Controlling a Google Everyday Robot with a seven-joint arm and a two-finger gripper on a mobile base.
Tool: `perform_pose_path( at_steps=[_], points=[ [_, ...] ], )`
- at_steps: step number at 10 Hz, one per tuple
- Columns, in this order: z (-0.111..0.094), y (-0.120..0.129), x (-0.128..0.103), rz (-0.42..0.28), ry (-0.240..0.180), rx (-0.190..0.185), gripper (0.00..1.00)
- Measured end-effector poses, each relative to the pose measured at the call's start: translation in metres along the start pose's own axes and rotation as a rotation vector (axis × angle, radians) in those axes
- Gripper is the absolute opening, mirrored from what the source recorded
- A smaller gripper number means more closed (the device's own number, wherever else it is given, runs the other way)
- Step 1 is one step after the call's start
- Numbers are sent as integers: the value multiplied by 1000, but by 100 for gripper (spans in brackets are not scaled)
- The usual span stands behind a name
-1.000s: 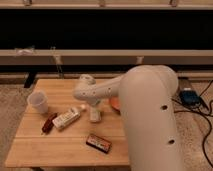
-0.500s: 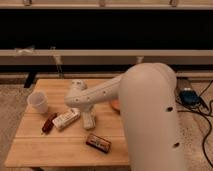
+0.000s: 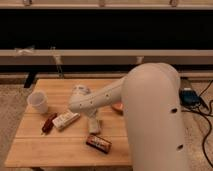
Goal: Wipe the white sponge on the table
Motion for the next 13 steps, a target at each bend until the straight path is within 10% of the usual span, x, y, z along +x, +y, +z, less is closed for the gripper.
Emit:
perform_pose_path(
  at_steps=[6, 13],
  points=[
    [28, 59, 43, 163, 46, -122, 0],
    [33, 30, 67, 244, 65, -102, 0]
  ],
)
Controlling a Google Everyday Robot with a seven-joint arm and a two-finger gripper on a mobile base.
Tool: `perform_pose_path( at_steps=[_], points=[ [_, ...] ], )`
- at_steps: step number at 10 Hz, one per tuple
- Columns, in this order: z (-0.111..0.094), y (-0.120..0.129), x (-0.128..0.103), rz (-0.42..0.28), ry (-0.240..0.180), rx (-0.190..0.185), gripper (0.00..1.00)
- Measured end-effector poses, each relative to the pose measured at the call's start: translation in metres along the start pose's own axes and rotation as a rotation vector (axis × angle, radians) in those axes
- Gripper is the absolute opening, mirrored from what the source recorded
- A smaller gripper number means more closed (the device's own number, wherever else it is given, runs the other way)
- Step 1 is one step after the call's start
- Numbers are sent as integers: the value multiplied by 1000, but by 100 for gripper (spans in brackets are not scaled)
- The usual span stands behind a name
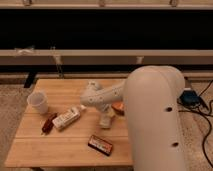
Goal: Wipe the white sponge on the table
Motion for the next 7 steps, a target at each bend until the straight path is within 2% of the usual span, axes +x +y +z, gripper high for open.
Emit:
perform_pose_path(
  at_steps=[3, 5, 7],
  points=[
    [-7, -27, -12, -34, 1, 34, 0],
    [-11, -35, -20, -59, 2, 53, 0],
    [-22, -41, -33, -92, 1, 89, 0]
  ],
)
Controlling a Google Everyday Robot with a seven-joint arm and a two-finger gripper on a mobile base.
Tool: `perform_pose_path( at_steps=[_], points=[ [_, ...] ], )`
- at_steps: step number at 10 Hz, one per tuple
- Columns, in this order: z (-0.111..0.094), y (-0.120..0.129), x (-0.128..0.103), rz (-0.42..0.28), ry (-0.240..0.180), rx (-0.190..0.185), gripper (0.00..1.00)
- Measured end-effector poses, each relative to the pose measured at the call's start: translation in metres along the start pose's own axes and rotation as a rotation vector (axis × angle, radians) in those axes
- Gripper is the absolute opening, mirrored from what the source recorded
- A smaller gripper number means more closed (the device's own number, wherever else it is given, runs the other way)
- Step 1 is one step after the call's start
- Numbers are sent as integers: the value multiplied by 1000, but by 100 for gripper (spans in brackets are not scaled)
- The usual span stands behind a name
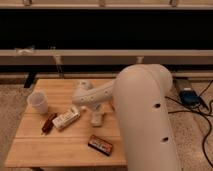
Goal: Wipe the white sponge on the table
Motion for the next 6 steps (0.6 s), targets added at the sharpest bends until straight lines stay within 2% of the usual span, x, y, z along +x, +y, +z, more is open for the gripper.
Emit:
perform_pose_path(
  at_steps=[1, 2, 4, 5, 6],
  points=[
    [-5, -3, -6, -13, -1, 12, 0],
    [-14, -6, -15, -37, -5, 32, 4],
    [-24, -6, -26, -70, -9, 51, 21],
    [-30, -4, -33, -94, -15, 59, 35],
    [-31, -2, -35, -105, -22, 61, 43]
  ],
)
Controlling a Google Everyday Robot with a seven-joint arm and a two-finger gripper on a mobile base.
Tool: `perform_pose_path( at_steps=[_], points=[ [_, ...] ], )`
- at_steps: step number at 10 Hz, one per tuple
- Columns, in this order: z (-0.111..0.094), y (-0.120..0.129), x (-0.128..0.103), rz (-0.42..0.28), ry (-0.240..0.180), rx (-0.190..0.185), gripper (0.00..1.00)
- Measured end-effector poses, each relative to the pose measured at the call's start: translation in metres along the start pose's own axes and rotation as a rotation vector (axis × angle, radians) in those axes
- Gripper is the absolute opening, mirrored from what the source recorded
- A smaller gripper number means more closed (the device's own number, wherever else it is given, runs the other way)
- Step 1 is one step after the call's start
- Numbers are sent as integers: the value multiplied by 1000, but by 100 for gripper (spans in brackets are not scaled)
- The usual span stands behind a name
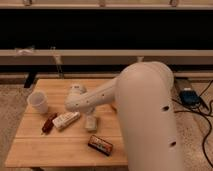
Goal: Wipe the white sponge on the table
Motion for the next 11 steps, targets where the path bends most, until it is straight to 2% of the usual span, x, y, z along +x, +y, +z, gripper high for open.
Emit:
perform_pose_path(
  at_steps=[3, 4, 7, 11],
  points=[
    [-1, 6, -3, -17, -34, 7, 72],
    [-2, 10, 0, -13, -49, 12, 78],
    [-5, 17, 11, 14, -86, 56, 80],
    [-6, 17, 12, 17, -90, 64, 80]
  ],
)
